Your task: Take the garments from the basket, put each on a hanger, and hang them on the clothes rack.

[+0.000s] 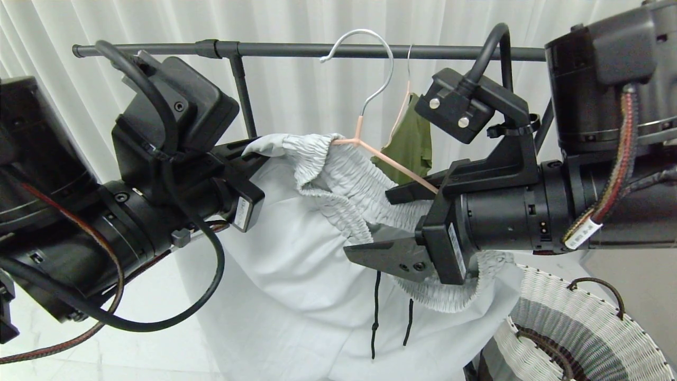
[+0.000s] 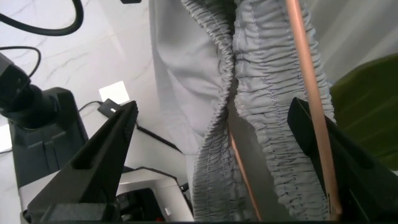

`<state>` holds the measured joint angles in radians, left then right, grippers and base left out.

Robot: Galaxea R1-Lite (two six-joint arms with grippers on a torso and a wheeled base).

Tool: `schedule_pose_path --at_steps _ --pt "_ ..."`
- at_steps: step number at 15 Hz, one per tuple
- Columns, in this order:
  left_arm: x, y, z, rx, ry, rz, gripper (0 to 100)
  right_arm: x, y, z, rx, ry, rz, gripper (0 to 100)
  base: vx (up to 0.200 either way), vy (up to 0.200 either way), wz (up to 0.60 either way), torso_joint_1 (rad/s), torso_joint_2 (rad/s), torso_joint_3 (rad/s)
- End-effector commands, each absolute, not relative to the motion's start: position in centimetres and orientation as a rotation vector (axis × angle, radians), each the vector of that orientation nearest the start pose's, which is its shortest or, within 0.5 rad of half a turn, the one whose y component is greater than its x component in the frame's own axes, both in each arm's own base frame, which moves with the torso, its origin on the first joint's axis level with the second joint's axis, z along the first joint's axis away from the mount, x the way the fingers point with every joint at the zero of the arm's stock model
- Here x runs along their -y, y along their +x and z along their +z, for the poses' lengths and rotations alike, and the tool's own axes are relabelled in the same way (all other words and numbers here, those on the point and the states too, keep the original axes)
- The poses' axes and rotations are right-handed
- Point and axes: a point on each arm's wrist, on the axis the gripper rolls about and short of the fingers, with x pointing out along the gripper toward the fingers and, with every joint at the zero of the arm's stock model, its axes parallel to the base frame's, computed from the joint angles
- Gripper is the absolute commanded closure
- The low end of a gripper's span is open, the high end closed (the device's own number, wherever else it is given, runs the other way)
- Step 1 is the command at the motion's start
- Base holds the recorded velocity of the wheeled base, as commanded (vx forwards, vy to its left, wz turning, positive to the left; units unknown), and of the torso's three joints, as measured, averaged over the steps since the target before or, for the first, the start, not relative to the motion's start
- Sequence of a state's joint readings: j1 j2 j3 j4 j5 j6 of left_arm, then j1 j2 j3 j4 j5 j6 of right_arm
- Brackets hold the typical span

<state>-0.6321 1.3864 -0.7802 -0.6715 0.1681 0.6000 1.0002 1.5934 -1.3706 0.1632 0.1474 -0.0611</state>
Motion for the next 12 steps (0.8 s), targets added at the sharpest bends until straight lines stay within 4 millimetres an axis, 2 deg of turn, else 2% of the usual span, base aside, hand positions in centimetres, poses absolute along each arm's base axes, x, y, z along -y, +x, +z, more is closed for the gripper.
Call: schedule_pose_path --at_steps 1,11,12 --pt "13.5 19.07 26.42 0.198 0.563 -0.43 100 -24.45 15.26 29.6 -0.338 -0.224 1.144 100 0.0 0.0 0.0 0.0 0.0 0.0" --pt "13.5 19.01 26.37 0.197 0.565 -0.432 100 -24.58 15.23 29.72 -0.327 -0.218 1.148 100 0.0 0.0 0.0 0.0 0.0 0.0" --pt "13.5 19.01 26.37 0.197 0.562 -0.432 0 -24.49 15.12 29.87 -0.321 -0.216 1.149 100 0.0 0.0 0.0 0.0 0.0 0.0"
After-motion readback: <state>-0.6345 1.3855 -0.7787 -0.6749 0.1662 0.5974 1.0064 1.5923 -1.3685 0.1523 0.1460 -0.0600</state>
